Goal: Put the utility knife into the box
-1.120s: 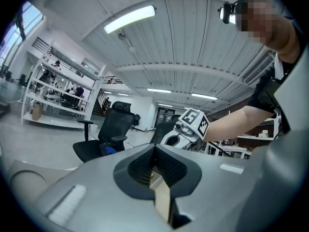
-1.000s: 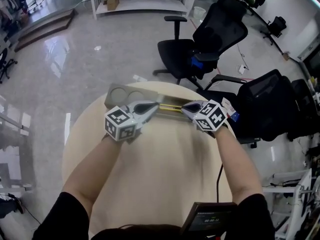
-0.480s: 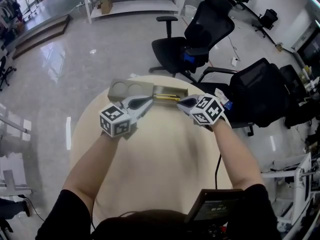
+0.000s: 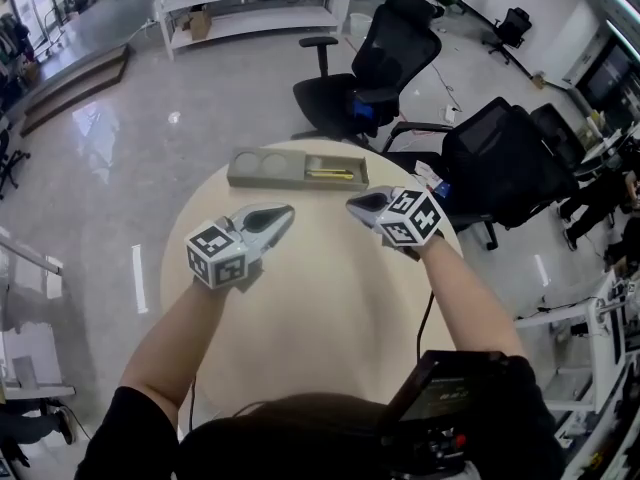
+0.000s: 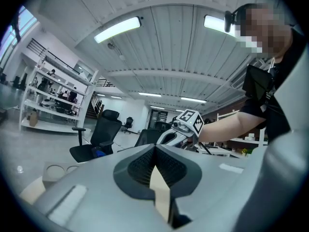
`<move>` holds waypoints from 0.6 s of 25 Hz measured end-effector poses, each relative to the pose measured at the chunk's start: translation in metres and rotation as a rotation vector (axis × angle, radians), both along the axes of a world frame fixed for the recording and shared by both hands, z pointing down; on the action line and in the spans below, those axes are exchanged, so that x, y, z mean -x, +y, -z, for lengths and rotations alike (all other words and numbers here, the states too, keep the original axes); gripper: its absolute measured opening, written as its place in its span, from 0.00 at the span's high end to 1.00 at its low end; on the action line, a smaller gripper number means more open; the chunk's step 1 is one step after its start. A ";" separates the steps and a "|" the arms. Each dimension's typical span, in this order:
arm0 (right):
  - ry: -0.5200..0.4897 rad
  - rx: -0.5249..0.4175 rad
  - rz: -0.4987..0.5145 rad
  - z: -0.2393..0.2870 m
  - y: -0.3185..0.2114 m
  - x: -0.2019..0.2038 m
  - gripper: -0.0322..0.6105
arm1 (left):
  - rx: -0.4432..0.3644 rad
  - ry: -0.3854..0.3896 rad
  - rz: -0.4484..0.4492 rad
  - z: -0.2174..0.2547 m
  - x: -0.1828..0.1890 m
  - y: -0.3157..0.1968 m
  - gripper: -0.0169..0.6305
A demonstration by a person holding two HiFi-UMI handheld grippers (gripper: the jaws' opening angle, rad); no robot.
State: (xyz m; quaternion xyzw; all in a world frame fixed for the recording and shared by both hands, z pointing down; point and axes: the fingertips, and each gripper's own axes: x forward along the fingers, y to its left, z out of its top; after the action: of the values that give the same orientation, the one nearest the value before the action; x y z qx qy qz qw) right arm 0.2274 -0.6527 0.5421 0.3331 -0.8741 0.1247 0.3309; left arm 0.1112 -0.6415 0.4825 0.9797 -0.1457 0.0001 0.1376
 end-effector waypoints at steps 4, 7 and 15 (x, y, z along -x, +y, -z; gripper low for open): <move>-0.017 -0.005 -0.027 0.017 0.043 0.028 0.93 | -0.020 -0.031 -0.054 0.011 0.036 0.057 0.98; -0.050 -0.017 -0.051 0.035 0.070 0.052 0.93 | -0.029 -0.036 -0.095 0.023 0.066 0.094 0.98; -0.156 -0.062 -0.098 0.069 0.154 0.100 0.93 | -0.035 -0.034 -0.129 0.045 0.130 0.176 0.98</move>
State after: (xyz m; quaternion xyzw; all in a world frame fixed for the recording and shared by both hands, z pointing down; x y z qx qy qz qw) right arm 0.1271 -0.4985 0.4728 0.3746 -0.8833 0.1392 0.2450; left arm -0.0191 -0.4653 0.4378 0.9892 -0.0846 0.0230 0.1175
